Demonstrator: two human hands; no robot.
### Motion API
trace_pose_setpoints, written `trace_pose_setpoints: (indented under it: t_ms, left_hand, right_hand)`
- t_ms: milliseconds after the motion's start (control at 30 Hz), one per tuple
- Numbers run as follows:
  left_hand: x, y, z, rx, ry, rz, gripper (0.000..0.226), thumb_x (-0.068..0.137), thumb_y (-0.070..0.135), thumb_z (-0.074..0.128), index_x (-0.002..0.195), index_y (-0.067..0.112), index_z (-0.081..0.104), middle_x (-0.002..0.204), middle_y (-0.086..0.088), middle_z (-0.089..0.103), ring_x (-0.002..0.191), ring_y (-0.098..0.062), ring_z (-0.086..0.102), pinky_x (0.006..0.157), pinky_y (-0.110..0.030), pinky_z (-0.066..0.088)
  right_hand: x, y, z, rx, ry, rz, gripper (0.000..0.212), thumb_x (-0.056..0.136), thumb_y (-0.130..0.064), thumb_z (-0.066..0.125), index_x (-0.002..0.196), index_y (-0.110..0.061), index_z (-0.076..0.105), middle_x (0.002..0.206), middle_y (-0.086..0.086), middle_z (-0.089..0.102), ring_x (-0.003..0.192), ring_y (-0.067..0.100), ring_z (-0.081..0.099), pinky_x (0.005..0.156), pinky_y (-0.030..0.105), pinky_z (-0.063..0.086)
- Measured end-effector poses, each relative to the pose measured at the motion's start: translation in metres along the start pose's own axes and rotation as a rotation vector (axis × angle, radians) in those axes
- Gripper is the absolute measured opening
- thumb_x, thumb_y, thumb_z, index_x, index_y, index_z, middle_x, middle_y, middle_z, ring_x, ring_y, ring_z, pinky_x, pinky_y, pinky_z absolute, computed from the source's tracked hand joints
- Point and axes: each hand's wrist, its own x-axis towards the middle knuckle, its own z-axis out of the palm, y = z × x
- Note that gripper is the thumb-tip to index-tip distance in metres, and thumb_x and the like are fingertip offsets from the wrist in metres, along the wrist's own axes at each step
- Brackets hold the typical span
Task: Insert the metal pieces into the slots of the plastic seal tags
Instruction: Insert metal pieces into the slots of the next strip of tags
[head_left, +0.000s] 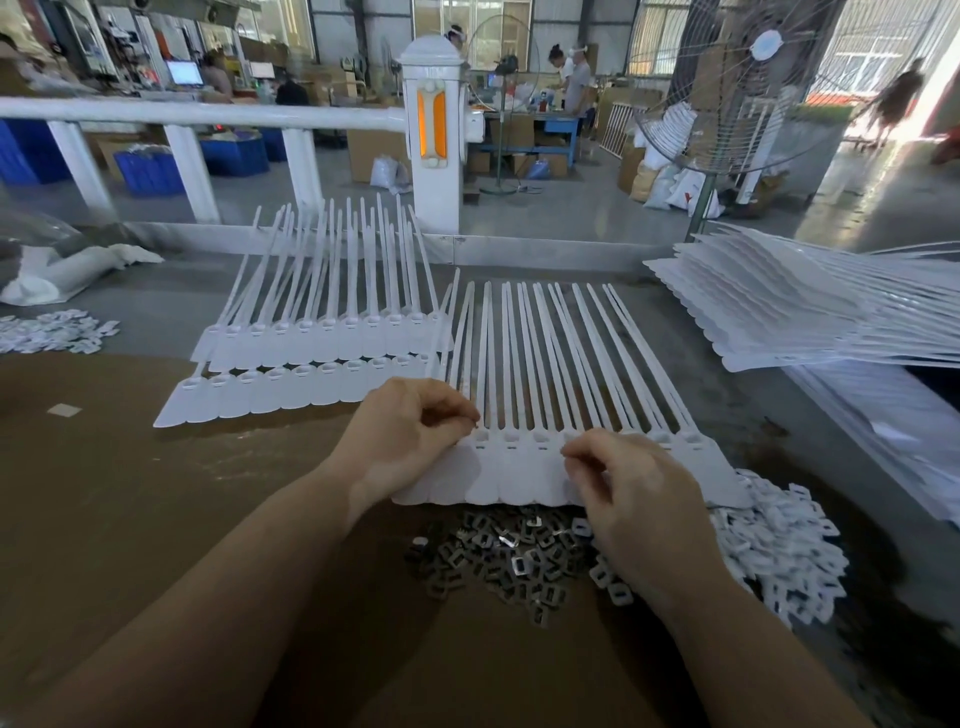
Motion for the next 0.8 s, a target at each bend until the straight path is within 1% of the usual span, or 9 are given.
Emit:
trace_pose_setpoints:
  t_ms: [67, 133, 267, 333, 433, 500, 633, 667, 800]
  left_hand:
    - [0.002, -0.003, -0.001, -0.021, 0.011, -0.028, 0.008, 0.083, 0.018, 0.069, 0.082, 0.025, 0.073, 0.076, 0.019, 0.066, 0.076, 0.007, 0.061, 0.070, -0.004, 0.044]
    - [0.003, -0.006, 0.000, -0.056, 0.018, -0.037, 0.008, 0.081, 0.013, 0.071, 0.085, 0.019, 0.074, 0.077, 0.018, 0.067, 0.075, 0.009, 0.061, 0.071, -0.003, 0.045]
    - [0.005, -0.007, -0.001, -0.126, 0.019, -0.083, 0.016, 0.079, 0.005, 0.072, 0.089, 0.017, 0.070, 0.079, 0.008, 0.070, 0.079, -0.004, 0.066, 0.078, -0.013, 0.051]
    - [0.009, -0.007, -0.003, -0.103, 0.001, -0.085, 0.014, 0.079, 0.007, 0.073, 0.089, 0.018, 0.071, 0.080, 0.010, 0.070, 0.079, -0.003, 0.066, 0.077, -0.014, 0.051]
    - [0.015, -0.003, -0.005, -0.040, -0.054, -0.066, 0.012, 0.081, 0.009, 0.071, 0.085, 0.020, 0.072, 0.078, 0.014, 0.068, 0.073, 0.003, 0.064, 0.071, -0.007, 0.048]
    - [0.018, -0.001, -0.006, 0.006, -0.088, -0.058, 0.014, 0.082, 0.007, 0.069, 0.083, 0.021, 0.072, 0.079, 0.013, 0.068, 0.075, 0.003, 0.062, 0.071, -0.005, 0.047]
    - [0.023, 0.002, -0.004, 0.099, -0.162, -0.047, 0.014, 0.085, 0.005, 0.065, 0.091, 0.014, 0.074, 0.080, 0.011, 0.065, 0.075, 0.002, 0.058, 0.069, -0.002, 0.043]
    - [0.024, 0.003, -0.004, 0.126, -0.177, -0.044, 0.014, 0.085, 0.006, 0.065, 0.092, 0.013, 0.074, 0.081, 0.011, 0.064, 0.076, 0.001, 0.057, 0.069, -0.003, 0.042]
    - [0.028, 0.006, -0.002, 0.173, -0.208, -0.048, 0.013, 0.084, 0.009, 0.067, 0.094, 0.013, 0.075, 0.081, 0.012, 0.064, 0.083, -0.006, 0.059, 0.080, -0.017, 0.044]
  right_hand:
    - [0.000, -0.001, 0.000, 0.011, -0.010, -0.009, 0.007, 0.082, -0.006, 0.067, 0.085, -0.012, 0.068, 0.078, -0.001, 0.066, 0.075, 0.016, 0.058, 0.066, 0.034, 0.051]
    - [0.000, 0.000, 0.000, 0.020, -0.011, -0.003, 0.008, 0.081, -0.005, 0.067, 0.085, -0.012, 0.068, 0.078, -0.002, 0.066, 0.076, 0.016, 0.058, 0.067, 0.034, 0.052]
    - [0.000, -0.001, 0.000, 0.025, -0.020, 0.006, 0.009, 0.081, -0.004, 0.067, 0.086, -0.011, 0.068, 0.079, -0.002, 0.066, 0.077, 0.015, 0.058, 0.068, 0.032, 0.051]
    - [0.000, -0.001, 0.000, 0.023, -0.029, 0.006, 0.010, 0.080, -0.004, 0.067, 0.086, -0.012, 0.068, 0.080, -0.002, 0.066, 0.077, 0.015, 0.058, 0.068, 0.030, 0.050]
    - [0.001, -0.001, 0.000, 0.012, -0.047, 0.007, 0.011, 0.080, -0.003, 0.067, 0.085, -0.012, 0.068, 0.081, -0.003, 0.066, 0.078, 0.015, 0.058, 0.069, 0.027, 0.048]
    - [0.001, -0.001, -0.001, 0.002, -0.055, 0.003, 0.011, 0.079, -0.002, 0.068, 0.085, -0.012, 0.068, 0.080, -0.002, 0.066, 0.078, 0.015, 0.058, 0.068, 0.028, 0.048]
    - [0.001, 0.000, -0.001, -0.017, -0.074, 0.006, 0.011, 0.079, -0.002, 0.067, 0.084, -0.011, 0.068, 0.082, -0.001, 0.067, 0.081, 0.017, 0.059, 0.071, 0.029, 0.047]
    - [0.000, 0.000, -0.001, -0.022, -0.080, 0.009, 0.010, 0.079, -0.003, 0.067, 0.085, -0.011, 0.068, 0.083, -0.001, 0.067, 0.082, 0.017, 0.059, 0.072, 0.027, 0.046]
    - [0.001, 0.001, 0.000, -0.043, -0.096, 0.014, 0.009, 0.080, -0.005, 0.067, 0.086, -0.012, 0.068, 0.086, -0.002, 0.067, 0.085, 0.015, 0.058, 0.074, 0.022, 0.040]
